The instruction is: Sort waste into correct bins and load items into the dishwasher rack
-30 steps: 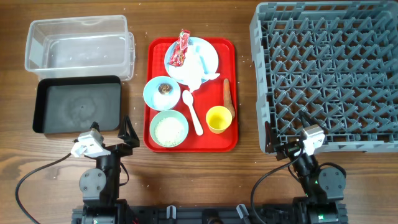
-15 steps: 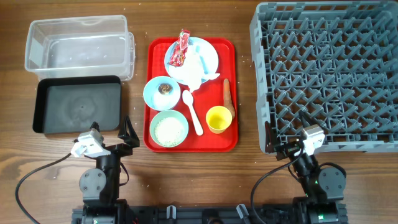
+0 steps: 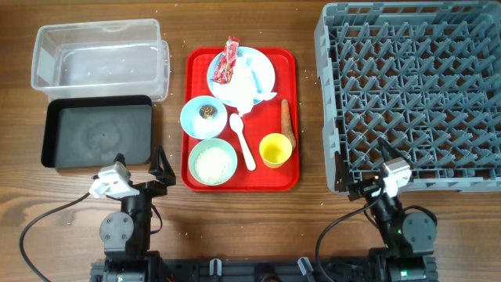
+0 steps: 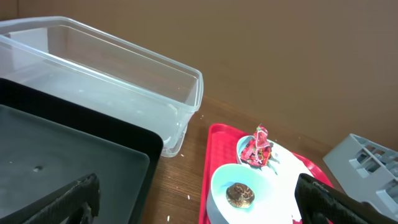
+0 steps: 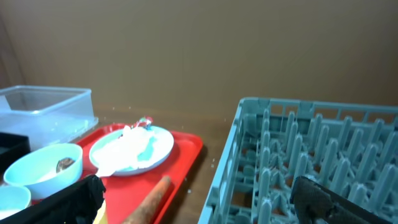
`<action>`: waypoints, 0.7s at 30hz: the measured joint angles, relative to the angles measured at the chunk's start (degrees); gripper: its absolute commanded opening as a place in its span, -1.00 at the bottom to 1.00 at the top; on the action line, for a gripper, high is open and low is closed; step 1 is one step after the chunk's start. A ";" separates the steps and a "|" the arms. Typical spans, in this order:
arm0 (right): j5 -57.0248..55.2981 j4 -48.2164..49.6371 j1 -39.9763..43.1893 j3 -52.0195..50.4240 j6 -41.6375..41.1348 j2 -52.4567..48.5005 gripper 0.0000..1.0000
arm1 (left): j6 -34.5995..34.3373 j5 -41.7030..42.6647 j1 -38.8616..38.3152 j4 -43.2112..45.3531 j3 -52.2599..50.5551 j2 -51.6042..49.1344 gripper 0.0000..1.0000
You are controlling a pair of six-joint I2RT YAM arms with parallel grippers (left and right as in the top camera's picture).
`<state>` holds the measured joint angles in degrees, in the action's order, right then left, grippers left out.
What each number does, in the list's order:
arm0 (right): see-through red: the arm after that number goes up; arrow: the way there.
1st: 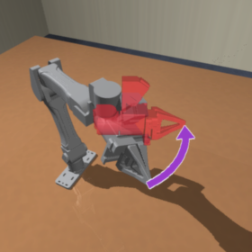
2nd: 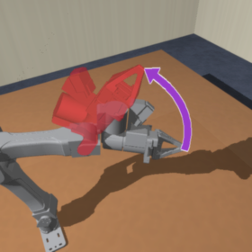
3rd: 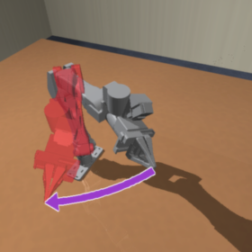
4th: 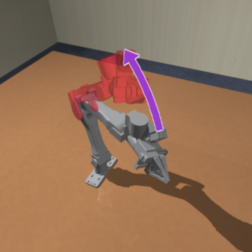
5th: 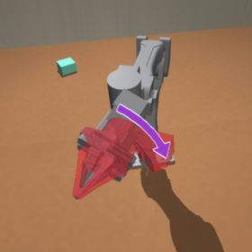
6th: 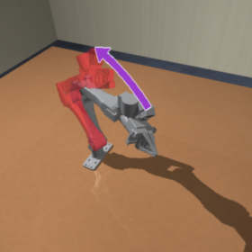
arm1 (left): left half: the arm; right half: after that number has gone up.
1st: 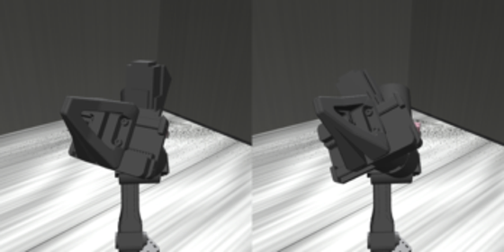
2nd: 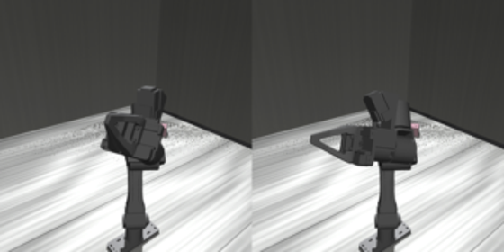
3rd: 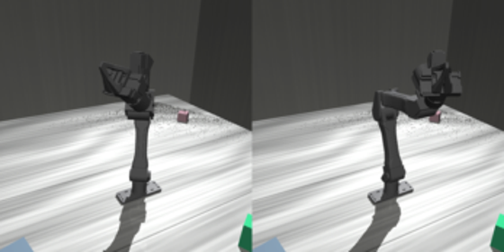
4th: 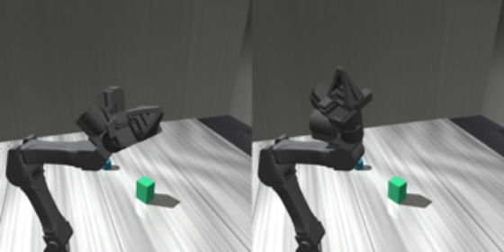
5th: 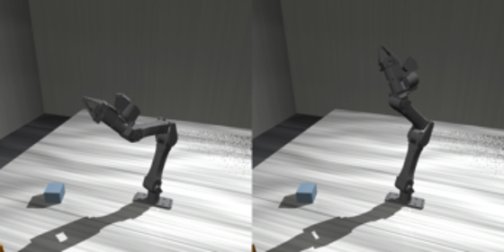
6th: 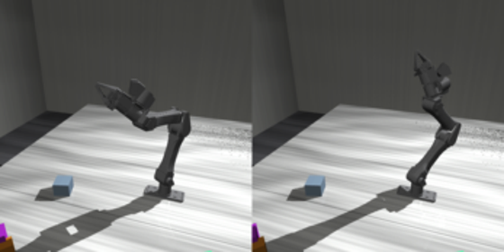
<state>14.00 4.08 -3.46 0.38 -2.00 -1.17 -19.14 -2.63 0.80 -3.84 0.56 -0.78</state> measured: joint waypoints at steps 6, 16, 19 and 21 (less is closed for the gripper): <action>-1.40 4.13 0.00 0.00 0.00 -0.07 1.00 | 0.00 2.14 0.00 0.28 0.00 -0.02 1.00; -4.26 -1.51 0.00 11.85 1.25 -5.33 0.99 | 0.00 10.05 0.00 8.96 5.77 -2.19 1.00; -4.39 -4.55 0.00 20.79 1.29 -10.71 0.99 | 0.07 9.92 0.00 8.28 13.77 -9.33 1.00; -3.93 -8.17 0.00 26.99 1.33 -14.67 0.99 | 0.90 9.49 0.00 6.21 19.15 -14.91 1.00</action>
<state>10.07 -4.10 -3.46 27.38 -0.67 -15.84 -18.24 6.85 0.80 2.37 19.70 -15.68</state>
